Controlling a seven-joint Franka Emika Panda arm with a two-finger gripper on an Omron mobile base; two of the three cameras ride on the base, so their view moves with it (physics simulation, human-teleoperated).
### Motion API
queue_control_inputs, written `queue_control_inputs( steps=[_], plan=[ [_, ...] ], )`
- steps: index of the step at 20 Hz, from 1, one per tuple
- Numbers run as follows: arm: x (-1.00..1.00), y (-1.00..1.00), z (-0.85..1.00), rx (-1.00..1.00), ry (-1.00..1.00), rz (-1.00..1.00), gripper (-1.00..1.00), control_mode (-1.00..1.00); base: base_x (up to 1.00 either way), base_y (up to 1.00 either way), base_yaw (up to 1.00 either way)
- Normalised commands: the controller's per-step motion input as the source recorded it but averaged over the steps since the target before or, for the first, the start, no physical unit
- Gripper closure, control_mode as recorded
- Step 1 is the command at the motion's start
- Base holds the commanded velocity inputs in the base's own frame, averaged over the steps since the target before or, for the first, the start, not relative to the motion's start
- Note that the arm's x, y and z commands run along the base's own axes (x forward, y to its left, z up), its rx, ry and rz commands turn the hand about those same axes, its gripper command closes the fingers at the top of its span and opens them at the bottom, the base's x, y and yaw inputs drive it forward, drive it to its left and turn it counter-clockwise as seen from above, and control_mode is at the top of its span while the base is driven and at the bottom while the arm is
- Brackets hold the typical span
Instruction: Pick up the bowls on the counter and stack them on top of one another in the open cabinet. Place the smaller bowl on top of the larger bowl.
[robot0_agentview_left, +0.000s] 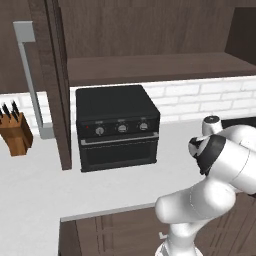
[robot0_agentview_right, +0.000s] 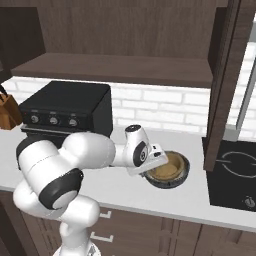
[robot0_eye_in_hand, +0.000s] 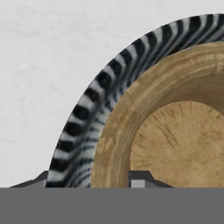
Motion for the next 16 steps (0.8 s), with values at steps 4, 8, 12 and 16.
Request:
queue_control_inputs(
  steps=[4,8,12,16],
  plan=[
    [-0.35,0.00,0.18,0.00,-0.04,0.06,1.00,-1.00,0.00,0.00,0.00],
    [-0.60,0.12,0.79,-0.01,-0.17,0.08,1.00,-1.00,0.00,0.00,0.00],
    [-0.48,0.37,1.00,-0.06,-0.33,0.12,1.00,-1.00,0.00,0.00,0.00],
    [-0.61,0.48,1.00,-0.09,-0.38,0.16,1.00,-1.00,0.00,0.00,0.00]
  ],
)
